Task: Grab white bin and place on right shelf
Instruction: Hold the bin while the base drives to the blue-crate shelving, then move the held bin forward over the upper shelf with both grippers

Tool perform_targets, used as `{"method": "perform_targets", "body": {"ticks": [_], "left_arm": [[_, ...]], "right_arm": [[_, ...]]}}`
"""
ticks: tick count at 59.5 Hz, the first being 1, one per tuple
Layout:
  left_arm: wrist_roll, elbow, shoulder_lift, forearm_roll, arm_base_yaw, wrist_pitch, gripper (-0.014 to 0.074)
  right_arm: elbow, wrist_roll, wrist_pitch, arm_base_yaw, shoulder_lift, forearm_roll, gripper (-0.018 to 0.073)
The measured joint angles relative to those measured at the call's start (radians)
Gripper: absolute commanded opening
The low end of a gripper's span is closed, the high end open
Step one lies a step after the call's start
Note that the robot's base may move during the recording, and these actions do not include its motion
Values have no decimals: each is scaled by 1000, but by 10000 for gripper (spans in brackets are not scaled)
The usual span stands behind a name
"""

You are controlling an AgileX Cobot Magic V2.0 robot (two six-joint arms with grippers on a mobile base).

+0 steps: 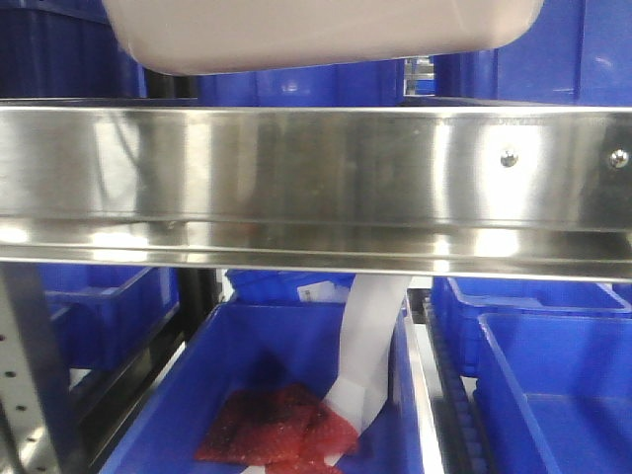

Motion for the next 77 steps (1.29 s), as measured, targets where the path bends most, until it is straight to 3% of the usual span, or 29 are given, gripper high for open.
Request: {"method": "perform_targets", "body": {"ticks": [77], "left_arm": [[0,0,0,0,0,0,-116]], "right_arm": [[0,0,0,0,0,0,57]]}}
